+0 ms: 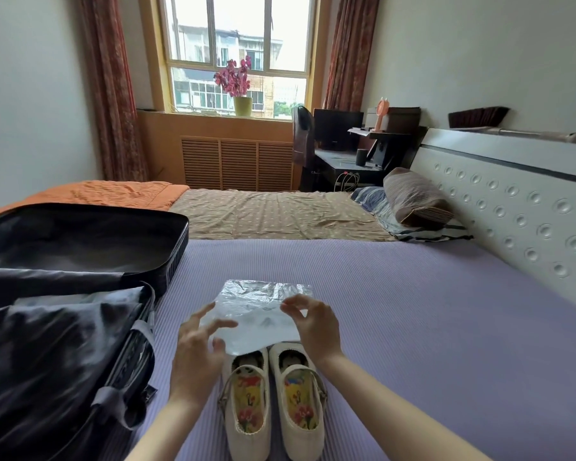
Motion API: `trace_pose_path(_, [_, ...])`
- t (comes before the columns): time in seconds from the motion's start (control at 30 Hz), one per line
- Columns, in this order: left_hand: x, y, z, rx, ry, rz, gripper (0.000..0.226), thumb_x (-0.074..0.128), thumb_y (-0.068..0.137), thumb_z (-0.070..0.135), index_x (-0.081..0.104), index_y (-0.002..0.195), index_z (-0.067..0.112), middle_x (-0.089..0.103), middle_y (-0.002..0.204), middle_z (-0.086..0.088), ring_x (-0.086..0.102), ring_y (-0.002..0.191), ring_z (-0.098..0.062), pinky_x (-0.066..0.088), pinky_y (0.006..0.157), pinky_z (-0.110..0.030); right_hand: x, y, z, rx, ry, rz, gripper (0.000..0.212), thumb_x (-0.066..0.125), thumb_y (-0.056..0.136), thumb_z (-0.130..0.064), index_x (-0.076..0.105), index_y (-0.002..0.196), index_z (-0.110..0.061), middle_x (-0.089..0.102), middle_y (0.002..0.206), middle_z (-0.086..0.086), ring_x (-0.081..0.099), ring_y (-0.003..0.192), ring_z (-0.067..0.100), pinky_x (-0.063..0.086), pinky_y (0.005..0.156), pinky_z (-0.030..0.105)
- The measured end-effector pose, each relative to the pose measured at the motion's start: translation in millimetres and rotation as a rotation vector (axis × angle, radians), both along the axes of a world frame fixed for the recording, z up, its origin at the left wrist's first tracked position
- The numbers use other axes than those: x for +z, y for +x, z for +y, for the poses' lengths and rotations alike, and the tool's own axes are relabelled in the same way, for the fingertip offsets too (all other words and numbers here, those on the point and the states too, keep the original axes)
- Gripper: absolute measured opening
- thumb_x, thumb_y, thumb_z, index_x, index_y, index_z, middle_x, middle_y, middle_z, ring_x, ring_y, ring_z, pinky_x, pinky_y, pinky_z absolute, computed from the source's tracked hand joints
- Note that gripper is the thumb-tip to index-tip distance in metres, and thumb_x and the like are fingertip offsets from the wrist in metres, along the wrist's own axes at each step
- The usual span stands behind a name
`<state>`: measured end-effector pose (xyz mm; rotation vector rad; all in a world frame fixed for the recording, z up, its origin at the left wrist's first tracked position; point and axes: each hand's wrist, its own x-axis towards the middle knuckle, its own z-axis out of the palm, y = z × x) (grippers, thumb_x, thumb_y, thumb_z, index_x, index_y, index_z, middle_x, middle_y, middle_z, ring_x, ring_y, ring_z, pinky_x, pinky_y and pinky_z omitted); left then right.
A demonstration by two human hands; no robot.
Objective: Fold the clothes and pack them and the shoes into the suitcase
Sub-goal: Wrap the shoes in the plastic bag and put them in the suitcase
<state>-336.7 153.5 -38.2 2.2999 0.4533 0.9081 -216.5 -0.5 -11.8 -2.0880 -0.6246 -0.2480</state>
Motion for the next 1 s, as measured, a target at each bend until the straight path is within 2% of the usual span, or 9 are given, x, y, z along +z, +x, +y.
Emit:
trace_pose_path(0.1, [4,3,5,0.003,0.058,-0.047,0.026,0.07,0.08,0.003,0.073,0.094,0.025,0.053,0.131,-0.008,0.045,0.125,-0.031,0.036,0.096,-0.038,0,0,-1,-0.009,-0.027,-0.066,0.017,0.065,0.087,-0.036,0.074,0.095,-0.024,0.074,0.092,-0.011,0.067,0.085,0.005,0.054,0.078,0.03])
trace_pose_path(0.17, [7,6,9,-0.005,0.07,-0.01,0.031,0.072,0.078,0.005,0.072,0.1,0.026,0.05,0.135,-0.006,0.043,0.127,-0.029,0.04,0.095,-0.042,-1,3,-2,-0.016,-0.035,-0.077,0.018,0.065,0.087,-0.039,0.074,0.095,-0.025,0.073,0.092,-0.012,0.067,0.085,0.005,0.054,0.078,0.032])
trace_pose_path(0.23, [8,9,11,-0.027,0.108,0.02,0.044,0.074,0.074,-0.001,0.07,0.107,0.028,0.047,0.138,-0.004,0.042,0.127,-0.028,0.044,0.092,-0.042,-3,5,-2,-0.024,-0.034,-0.064,0.017,0.065,0.087,-0.039,0.074,0.094,-0.026,0.073,0.091,-0.012,0.067,0.085,0.006,0.054,0.078,0.033])
trace_pose_path(0.33, [-1,10,14,-0.148,0.235,0.03,0.059,0.078,0.068,-0.006,0.067,0.113,0.03,0.045,0.14,-0.006,0.04,0.131,-0.027,0.04,0.09,-0.037,-4,9,-5,-0.033,-0.017,-0.026,0.017,0.065,0.087,-0.038,0.074,0.096,-0.026,0.073,0.092,-0.012,0.067,0.086,0.005,0.054,0.08,0.033])
trace_pose_path(0.5, [-23,5,19,-0.177,0.16,0.028,0.075,0.076,0.072,-0.001,0.05,0.131,0.036,0.033,0.148,0.001,0.036,0.131,-0.019,0.041,0.093,-0.038,-13,11,-7,-0.018,-0.044,0.04,0.02,0.065,0.085,-0.044,0.073,0.096,-0.028,0.073,0.094,-0.012,0.066,0.09,0.006,0.052,0.083,0.034])
trace_pose_path(0.63, [-33,5,17,-0.165,0.138,0.033,0.092,0.077,0.071,0.0,0.035,0.14,0.042,0.033,0.147,0.004,0.036,0.13,-0.015,0.042,0.096,-0.04,-18,8,-9,0.048,-0.115,0.047,0.043,0.059,0.08,-0.058,0.069,0.11,-0.029,0.067,0.116,-0.009,0.058,0.112,0.014,0.044,0.099,0.039])
trace_pose_path(0.77, [-36,10,16,-0.16,0.129,0.047,0.095,0.081,0.066,0.002,0.035,0.141,0.038,0.043,0.141,-0.004,0.054,0.117,-0.024,0.044,0.092,-0.035,-22,-3,-27,0.051,-0.151,-0.022,0.056,0.069,0.081,-0.044,0.051,0.133,-0.03,0.042,0.145,-0.01,0.037,0.133,0.01,0.025,0.113,0.036])
trace_pose_path(0.87, [-33,13,12,-0.137,0.112,0.062,0.096,0.082,0.066,0.004,0.031,0.141,0.036,0.043,0.141,-0.006,0.06,0.106,-0.02,0.049,0.086,-0.033,-35,-18,-52,-0.067,-0.056,0.12,0.078,0.071,0.08,-0.045,0.031,0.145,-0.028,0.023,0.153,-0.009,0.019,0.139,0.008,0.018,0.116,0.033])
trace_pose_path(1.0, [-29,17,5,-0.103,0.084,0.079,0.094,0.081,0.069,0.007,0.029,0.142,0.034,0.044,0.142,-0.006,0.064,0.075,-0.016,0.055,0.076,-0.03,-65,-53,-76,-0.173,0.118,0.655,0.089,0.068,0.077,-0.053,0.025,0.147,-0.017,0.027,0.15,0.005,0.025,0.138,0.022,0.027,0.113,0.04])
